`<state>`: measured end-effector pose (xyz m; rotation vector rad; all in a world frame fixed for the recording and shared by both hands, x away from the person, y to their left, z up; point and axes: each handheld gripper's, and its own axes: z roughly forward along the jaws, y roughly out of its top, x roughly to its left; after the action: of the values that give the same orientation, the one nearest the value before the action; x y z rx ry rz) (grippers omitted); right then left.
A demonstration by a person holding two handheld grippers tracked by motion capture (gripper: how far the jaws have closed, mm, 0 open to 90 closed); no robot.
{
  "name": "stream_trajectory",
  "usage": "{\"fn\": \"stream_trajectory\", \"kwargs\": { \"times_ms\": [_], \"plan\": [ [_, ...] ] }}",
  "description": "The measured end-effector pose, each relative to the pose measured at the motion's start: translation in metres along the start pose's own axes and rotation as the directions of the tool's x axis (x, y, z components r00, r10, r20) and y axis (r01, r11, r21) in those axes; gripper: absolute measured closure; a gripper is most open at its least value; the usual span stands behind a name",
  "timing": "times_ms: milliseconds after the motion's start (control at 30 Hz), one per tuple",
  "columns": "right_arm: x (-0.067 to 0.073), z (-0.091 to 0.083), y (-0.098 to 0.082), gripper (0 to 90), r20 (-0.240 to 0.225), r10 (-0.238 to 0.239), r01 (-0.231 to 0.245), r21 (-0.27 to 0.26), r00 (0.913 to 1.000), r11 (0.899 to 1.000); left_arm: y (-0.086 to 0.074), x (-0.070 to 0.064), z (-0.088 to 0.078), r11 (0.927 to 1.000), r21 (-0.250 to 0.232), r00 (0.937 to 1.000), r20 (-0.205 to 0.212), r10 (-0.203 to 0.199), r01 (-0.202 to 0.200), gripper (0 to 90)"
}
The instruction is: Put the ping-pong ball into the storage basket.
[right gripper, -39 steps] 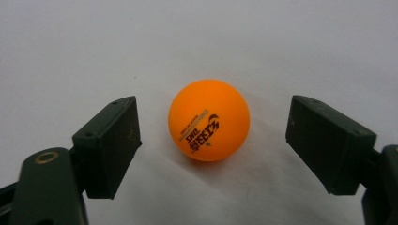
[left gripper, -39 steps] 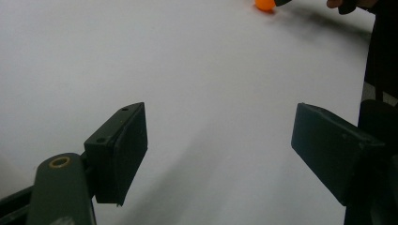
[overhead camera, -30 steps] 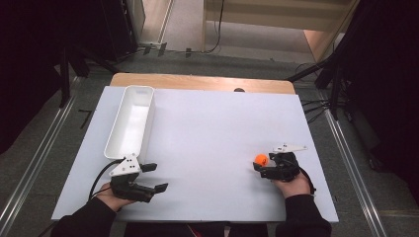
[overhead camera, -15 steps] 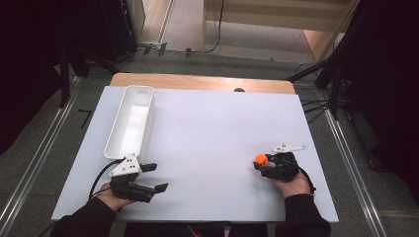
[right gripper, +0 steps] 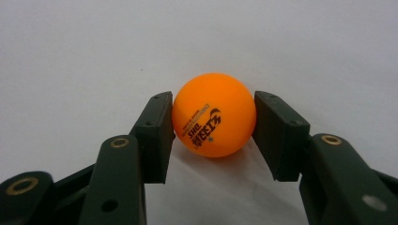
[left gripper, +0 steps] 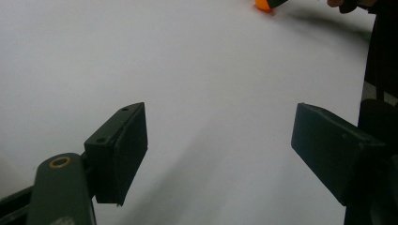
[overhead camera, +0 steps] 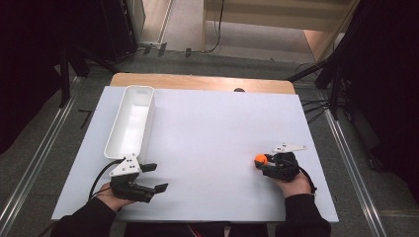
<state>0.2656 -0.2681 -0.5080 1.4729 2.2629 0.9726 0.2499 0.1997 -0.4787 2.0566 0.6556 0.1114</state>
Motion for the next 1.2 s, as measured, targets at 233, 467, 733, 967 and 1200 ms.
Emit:
{"fn": "stream_trajectory", "kwargs": {
  "times_ms": [233, 467, 733, 967, 1200],
  "plan": [
    [-0.001, 0.000, 0.001, 48.5, -0.024, 0.008, -0.009, -0.011, 0.9997, 1.000, 0.000, 0.000, 0.000, 1.0000, 0.003, 1.0000, 0.000, 0.001, -0.001, 19.4],
    [-0.001, -0.003, 0.002, 48.5, -0.033, 0.011, -0.012, -0.033, 0.9994, 0.999, 0.000, 0.000, 0.000, 1.0000, 0.004, 1.0000, 0.001, 0.001, -0.001, 19.3],
    [-0.001, -0.007, 0.004, 48.5, -0.049, 0.011, -0.014, -0.066, 0.9987, 0.998, 0.000, 0.000, 0.000, 1.0000, 0.004, 1.0000, 0.000, 0.003, -0.003, 19.3],
    [0.001, -0.013, 0.006, 48.5, -0.061, 0.001, -0.006, -0.090, 0.9981, 0.996, 0.000, 0.000, 0.000, 1.0000, 0.005, 1.0000, 0.002, 0.003, -0.003, 19.4],
    [0.002, -0.016, 0.008, 48.5, -0.074, -0.001, -0.008, -0.112, 0.9972, 0.994, 0.000, 0.000, 0.000, 1.0000, 0.005, 1.0000, 0.001, 0.003, -0.003, 19.4]
  ]
}}
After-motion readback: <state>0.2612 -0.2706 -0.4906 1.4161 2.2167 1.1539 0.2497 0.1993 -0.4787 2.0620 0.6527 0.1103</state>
